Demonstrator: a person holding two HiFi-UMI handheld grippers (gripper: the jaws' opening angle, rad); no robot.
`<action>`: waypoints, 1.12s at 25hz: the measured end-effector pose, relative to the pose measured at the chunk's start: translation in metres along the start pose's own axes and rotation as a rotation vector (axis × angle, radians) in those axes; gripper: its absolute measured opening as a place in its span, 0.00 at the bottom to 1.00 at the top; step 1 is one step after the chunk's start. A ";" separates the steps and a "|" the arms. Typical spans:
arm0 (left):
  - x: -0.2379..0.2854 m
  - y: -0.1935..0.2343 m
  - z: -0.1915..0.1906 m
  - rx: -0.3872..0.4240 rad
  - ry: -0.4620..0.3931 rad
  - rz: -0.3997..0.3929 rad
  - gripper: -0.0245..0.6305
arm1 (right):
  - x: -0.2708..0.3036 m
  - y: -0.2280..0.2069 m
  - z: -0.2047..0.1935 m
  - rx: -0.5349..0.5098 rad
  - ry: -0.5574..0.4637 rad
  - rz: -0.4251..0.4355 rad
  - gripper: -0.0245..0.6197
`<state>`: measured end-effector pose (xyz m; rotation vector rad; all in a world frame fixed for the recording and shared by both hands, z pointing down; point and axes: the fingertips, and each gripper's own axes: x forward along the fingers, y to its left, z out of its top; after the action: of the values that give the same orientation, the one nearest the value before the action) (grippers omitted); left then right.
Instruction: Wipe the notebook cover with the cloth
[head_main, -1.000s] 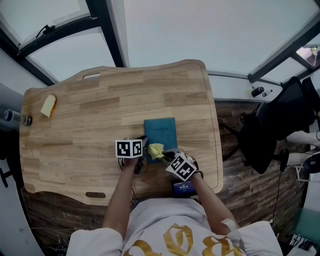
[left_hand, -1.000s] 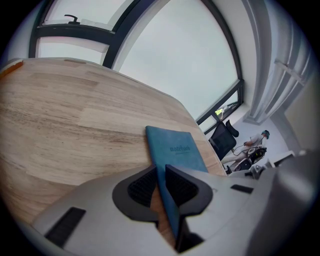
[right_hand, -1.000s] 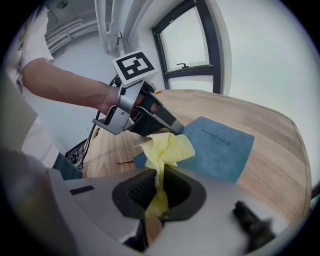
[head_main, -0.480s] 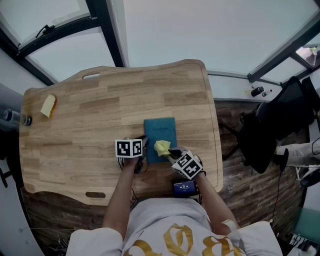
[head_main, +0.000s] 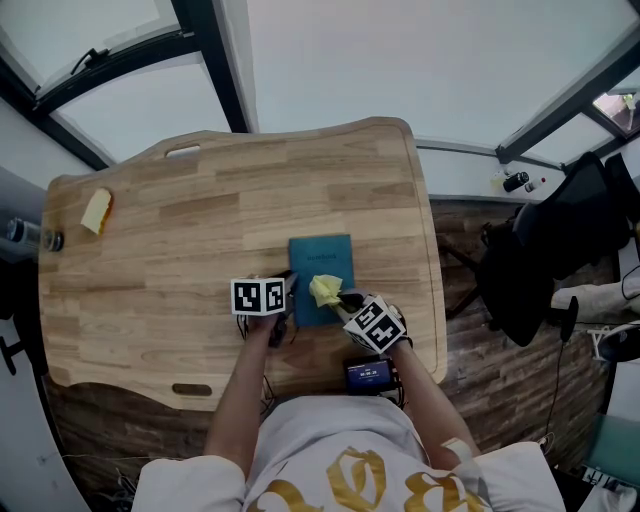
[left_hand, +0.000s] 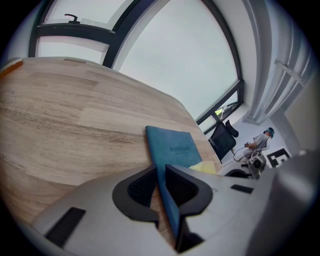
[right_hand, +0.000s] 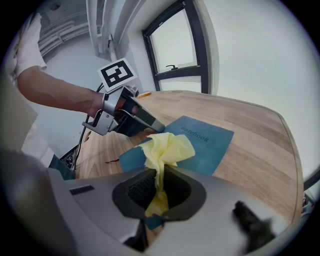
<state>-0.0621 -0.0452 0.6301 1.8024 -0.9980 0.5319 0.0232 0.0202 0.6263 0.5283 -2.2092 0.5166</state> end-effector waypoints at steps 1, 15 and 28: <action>0.000 0.000 0.000 -0.001 0.000 0.000 0.14 | 0.001 -0.002 0.001 0.002 0.001 -0.003 0.10; 0.001 0.001 0.001 -0.003 0.001 -0.002 0.14 | 0.008 -0.034 0.022 0.017 -0.024 -0.057 0.10; 0.003 0.002 -0.004 -0.017 0.014 -0.007 0.14 | 0.009 -0.073 0.034 0.073 -0.056 -0.174 0.10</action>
<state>-0.0614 -0.0435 0.6349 1.7838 -0.9833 0.5298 0.0355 -0.0599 0.6269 0.7737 -2.1781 0.4969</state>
